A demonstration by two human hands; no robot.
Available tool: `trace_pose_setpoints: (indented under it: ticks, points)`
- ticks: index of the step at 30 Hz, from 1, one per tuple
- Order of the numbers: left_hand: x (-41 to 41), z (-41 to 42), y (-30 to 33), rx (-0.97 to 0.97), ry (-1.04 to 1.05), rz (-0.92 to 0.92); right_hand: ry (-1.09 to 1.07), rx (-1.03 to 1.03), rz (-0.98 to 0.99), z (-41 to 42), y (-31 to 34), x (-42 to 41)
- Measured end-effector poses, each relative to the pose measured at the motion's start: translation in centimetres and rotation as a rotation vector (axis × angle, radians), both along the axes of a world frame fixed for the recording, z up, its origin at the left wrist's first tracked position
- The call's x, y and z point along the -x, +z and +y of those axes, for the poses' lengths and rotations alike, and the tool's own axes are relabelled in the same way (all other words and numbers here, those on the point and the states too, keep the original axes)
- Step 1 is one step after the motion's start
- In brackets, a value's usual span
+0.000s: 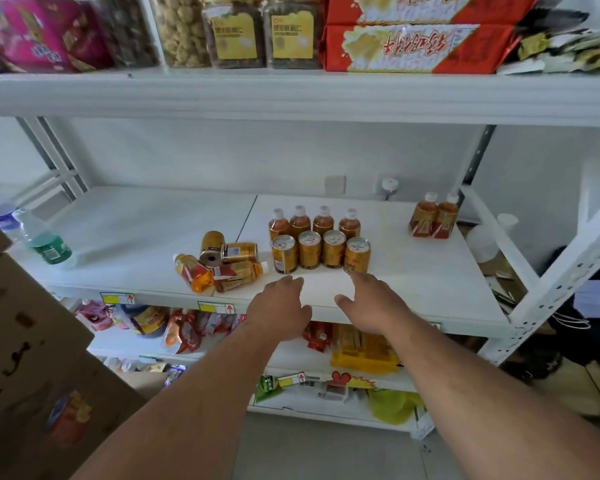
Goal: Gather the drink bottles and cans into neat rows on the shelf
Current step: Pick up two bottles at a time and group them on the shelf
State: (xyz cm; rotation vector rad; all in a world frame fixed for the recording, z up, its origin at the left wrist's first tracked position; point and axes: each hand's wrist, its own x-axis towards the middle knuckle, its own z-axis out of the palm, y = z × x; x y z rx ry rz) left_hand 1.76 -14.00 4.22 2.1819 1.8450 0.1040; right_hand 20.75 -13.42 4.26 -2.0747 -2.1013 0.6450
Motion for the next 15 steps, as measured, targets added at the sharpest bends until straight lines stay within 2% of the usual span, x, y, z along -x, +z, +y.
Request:
trace_pose_setpoints:
  ticks: [15]
  points:
    - [-0.1,9.1,2.5,-0.096,-0.001,-0.046,-0.077,-0.099,0.022,9.1,2.4,0.0]
